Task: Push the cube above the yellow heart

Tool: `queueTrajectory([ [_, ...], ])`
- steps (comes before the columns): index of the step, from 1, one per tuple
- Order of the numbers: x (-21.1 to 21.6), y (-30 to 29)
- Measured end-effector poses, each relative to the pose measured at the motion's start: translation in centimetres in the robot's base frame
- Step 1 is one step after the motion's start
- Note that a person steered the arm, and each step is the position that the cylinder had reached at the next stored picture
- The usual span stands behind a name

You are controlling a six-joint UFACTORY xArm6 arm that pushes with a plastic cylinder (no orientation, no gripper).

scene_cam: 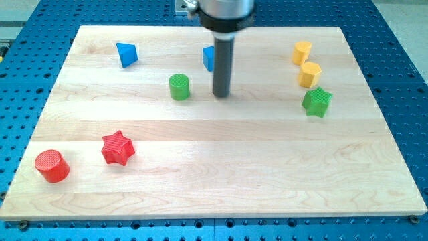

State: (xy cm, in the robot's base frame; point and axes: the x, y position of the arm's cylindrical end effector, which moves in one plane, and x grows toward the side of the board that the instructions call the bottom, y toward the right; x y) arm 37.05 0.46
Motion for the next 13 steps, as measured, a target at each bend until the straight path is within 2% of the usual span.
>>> queueTrajectory([
  [1,-2.4,-1.6],
  [2,-6.7,0.6],
  [3,-6.8,-2.6],
  [4,-9.6,-4.5],
  [6,-9.9,7.0],
  [7,-9.9,0.5],
  [9,-13.0,6.1],
  [10,-13.0,10.9],
  [11,-13.0,13.2],
  [13,-13.1,13.2],
])
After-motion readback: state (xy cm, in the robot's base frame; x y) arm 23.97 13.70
